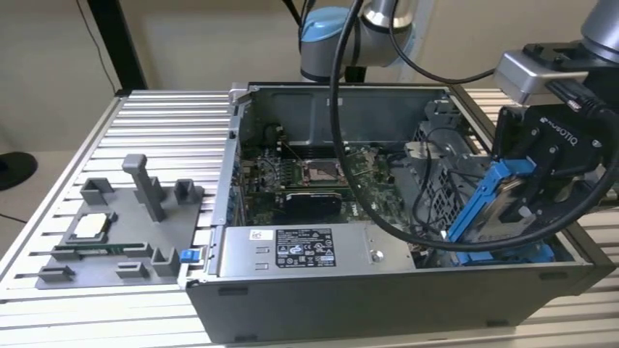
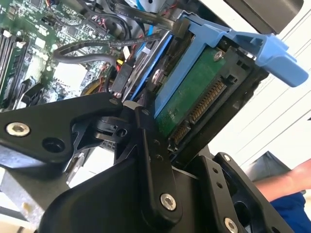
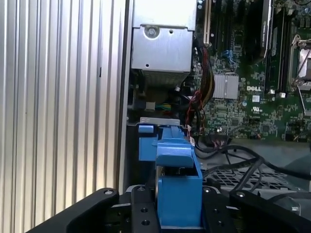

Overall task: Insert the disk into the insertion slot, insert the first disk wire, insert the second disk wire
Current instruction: 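Insert the disk into the insertion slot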

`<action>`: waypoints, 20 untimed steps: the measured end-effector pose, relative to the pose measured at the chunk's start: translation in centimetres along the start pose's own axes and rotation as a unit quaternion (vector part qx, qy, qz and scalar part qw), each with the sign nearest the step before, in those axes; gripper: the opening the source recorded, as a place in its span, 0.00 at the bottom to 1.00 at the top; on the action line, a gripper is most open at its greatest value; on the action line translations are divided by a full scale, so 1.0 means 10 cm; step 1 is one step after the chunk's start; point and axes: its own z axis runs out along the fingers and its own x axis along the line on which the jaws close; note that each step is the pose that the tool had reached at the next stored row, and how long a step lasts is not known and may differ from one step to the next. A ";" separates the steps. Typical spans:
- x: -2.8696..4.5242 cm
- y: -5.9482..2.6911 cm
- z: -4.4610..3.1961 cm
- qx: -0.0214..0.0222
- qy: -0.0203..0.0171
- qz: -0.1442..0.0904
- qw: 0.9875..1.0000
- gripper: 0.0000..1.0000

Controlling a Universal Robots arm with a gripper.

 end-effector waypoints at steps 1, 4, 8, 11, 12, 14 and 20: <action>0.000 -0.001 0.018 0.000 0.000 0.000 1.000 0.00; 0.000 -0.003 0.064 0.000 0.000 0.000 1.000 0.00; 0.001 -0.004 0.085 0.000 0.000 0.000 1.000 0.00; 0.001 -0.004 0.085 0.000 0.000 0.000 1.000 0.00; 0.001 -0.004 0.086 0.000 0.000 0.000 1.000 0.00; 0.001 -0.004 0.086 0.000 0.000 0.000 1.000 0.00; 0.001 -0.004 0.086 0.000 0.000 0.000 1.000 0.00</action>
